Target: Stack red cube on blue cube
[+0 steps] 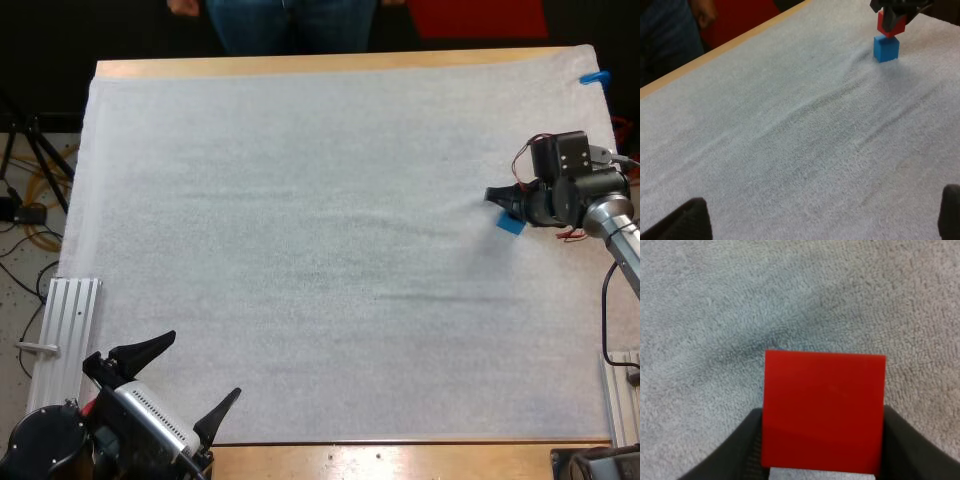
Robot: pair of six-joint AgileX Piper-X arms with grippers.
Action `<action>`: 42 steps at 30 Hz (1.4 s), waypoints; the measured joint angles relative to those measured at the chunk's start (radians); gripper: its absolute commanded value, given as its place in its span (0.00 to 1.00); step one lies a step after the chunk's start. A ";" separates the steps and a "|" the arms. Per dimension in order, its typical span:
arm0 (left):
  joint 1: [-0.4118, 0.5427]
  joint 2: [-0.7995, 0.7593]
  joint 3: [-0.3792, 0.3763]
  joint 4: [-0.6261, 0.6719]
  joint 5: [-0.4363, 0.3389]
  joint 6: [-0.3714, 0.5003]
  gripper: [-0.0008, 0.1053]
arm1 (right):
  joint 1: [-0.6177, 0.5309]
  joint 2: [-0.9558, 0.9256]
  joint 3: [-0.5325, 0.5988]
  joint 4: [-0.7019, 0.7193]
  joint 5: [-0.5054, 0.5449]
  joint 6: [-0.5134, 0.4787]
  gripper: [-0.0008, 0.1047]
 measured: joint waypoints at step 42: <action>0.000 0.072 0.000 -0.047 0.001 0.000 0.83 | 0.001 -0.247 0.000 0.093 -0.043 -0.036 0.54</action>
